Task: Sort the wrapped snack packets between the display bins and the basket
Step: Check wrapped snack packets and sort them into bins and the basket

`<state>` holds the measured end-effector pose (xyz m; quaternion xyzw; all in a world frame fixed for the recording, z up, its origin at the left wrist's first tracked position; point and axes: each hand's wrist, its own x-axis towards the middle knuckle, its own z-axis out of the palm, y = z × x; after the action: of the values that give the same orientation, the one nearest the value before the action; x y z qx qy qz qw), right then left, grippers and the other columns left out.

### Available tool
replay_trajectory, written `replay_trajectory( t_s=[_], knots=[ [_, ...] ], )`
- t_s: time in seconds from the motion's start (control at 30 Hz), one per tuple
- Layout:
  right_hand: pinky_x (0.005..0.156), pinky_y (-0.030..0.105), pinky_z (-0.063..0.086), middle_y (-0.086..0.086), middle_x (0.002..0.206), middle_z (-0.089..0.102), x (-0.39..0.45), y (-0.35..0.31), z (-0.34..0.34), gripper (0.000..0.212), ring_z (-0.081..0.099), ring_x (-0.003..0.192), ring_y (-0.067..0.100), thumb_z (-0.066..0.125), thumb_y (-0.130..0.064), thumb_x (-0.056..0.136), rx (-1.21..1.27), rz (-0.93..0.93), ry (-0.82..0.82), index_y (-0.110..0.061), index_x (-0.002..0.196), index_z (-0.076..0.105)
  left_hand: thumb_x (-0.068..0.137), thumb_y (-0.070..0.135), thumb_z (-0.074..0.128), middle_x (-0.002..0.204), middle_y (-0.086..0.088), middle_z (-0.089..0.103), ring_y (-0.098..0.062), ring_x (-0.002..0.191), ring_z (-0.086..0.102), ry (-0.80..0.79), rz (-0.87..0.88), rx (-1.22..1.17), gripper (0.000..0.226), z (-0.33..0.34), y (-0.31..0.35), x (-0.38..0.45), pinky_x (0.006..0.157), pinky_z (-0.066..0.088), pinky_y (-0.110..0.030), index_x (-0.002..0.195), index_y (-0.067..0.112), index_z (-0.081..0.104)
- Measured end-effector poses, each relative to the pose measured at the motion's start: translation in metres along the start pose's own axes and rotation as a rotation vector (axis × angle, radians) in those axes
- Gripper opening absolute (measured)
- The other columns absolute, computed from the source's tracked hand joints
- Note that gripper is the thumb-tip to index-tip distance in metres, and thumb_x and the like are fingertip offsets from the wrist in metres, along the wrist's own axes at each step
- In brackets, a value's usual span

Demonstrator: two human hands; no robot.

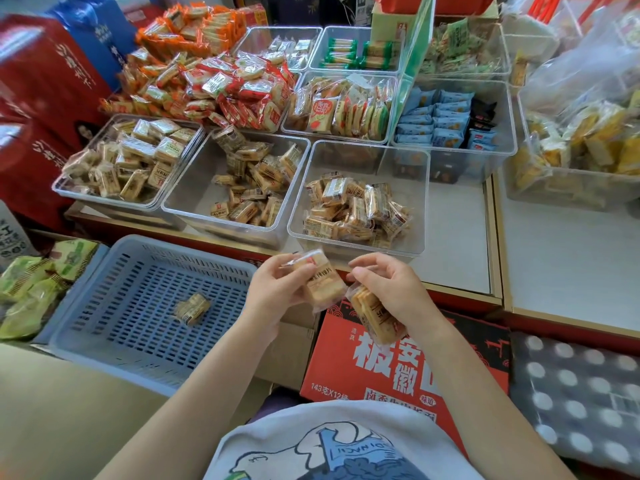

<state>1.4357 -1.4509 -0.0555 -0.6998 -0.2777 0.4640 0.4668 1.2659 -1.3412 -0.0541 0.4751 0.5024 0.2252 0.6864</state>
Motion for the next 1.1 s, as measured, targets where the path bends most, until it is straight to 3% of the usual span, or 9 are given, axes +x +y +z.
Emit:
replay_trajectory(
  t_s=[0.1,0.23,0.33,0.4,0.5,0.67,0.8,0.93,1.1],
  knots=[
    [0.081,0.037,0.059,0.000,0.100,0.075,-0.002,0.001,0.005,0.004,0.073,0.090,0.021,0.067,-0.033,0.097,-0.080,-0.005,-0.074,-0.031,0.098,0.071,0.089,0.019,0.076,0.117,-0.019,0.072,-0.024,0.098,0.076,0.028,-0.038,-0.123,0.046,-0.007,-0.002,0.007,0.071,0.061,-0.030,0.129,0.001,0.060],
    [0.078,0.038,0.057,-0.002,0.088,0.074,-0.004,0.001,0.010,0.010,0.070,0.081,0.021,0.066,-0.031,0.098,-0.071,-0.049,-0.084,-0.024,0.090,0.064,0.090,0.023,0.075,0.123,-0.018,0.068,-0.026,0.100,0.075,0.001,-0.063,-0.064,0.049,-0.004,-0.007,0.004,0.075,0.062,-0.032,0.132,0.009,0.055],
    [0.073,0.034,0.053,-0.008,0.073,0.066,-0.005,0.000,0.011,0.014,0.062,0.070,0.013,0.063,-0.028,0.100,-0.078,-0.067,-0.083,-0.021,0.088,0.064,0.097,0.034,0.067,0.132,-0.006,0.062,-0.020,0.112,0.069,-0.081,-0.036,0.038,0.044,0.000,-0.009,0.000,0.092,0.060,-0.039,0.138,0.027,0.052],
    [0.072,0.033,0.052,-0.005,0.072,0.064,-0.005,-0.001,0.011,0.015,0.060,0.069,0.013,0.062,-0.027,0.101,-0.066,-0.061,-0.066,-0.020,0.088,0.065,0.091,0.052,0.070,0.140,0.009,0.057,-0.006,0.123,0.060,-0.208,0.072,0.192,0.046,-0.002,-0.010,-0.004,0.103,0.051,-0.032,0.133,0.037,0.061],
    [0.063,0.025,0.052,-0.003,0.072,0.064,-0.006,-0.002,0.010,0.017,0.063,0.064,0.011,0.060,-0.027,0.102,-0.028,-0.025,-0.057,-0.016,0.091,0.066,0.076,0.042,0.084,0.131,0.011,0.067,-0.006,0.117,0.065,-0.291,0.177,0.269,0.047,-0.003,-0.011,-0.010,0.097,0.053,-0.025,0.121,0.034,0.072],
    [0.059,0.019,0.050,-0.006,0.069,0.065,-0.009,0.000,0.009,0.017,0.063,0.061,0.007,0.060,-0.027,0.102,0.009,-0.018,-0.036,-0.013,0.094,0.064,0.082,0.012,0.082,0.097,-0.005,0.079,-0.014,0.088,0.074,-0.217,0.258,0.253,0.027,-0.002,-0.011,-0.010,0.076,0.057,-0.021,0.108,0.018,0.076],
    [0.069,0.032,0.056,-0.002,0.075,0.067,-0.009,0.002,0.006,0.003,0.066,0.069,0.013,0.063,-0.028,0.100,0.050,-0.033,-0.050,-0.025,0.100,0.065,0.079,0.029,0.080,0.094,-0.011,0.078,-0.027,0.089,0.075,-0.207,0.232,0.275,0.026,-0.003,-0.011,-0.011,0.078,0.062,-0.034,0.103,0.018,0.078],
    [0.068,0.027,0.054,-0.001,0.076,0.064,-0.007,0.002,0.004,0.010,0.061,0.067,0.007,0.064,-0.026,0.100,-0.027,-0.058,-0.040,-0.019,0.092,0.065,0.083,0.035,0.074,0.097,-0.013,0.076,-0.025,0.090,0.075,-0.228,0.163,0.219,0.031,0.003,-0.010,-0.012,0.073,0.062,-0.036,0.106,0.013,0.074],
    [0.067,0.027,0.054,-0.001,0.076,0.066,-0.002,0.002,0.013,0.014,0.062,0.065,0.007,0.062,-0.025,0.100,0.020,-0.051,0.076,-0.015,0.091,0.066,0.094,0.045,0.060,0.107,-0.011,0.070,-0.027,0.096,0.072,-0.341,-0.091,0.110,0.037,0.012,-0.006,-0.015,0.074,0.060,-0.043,0.119,0.018,0.058]
  ],
)
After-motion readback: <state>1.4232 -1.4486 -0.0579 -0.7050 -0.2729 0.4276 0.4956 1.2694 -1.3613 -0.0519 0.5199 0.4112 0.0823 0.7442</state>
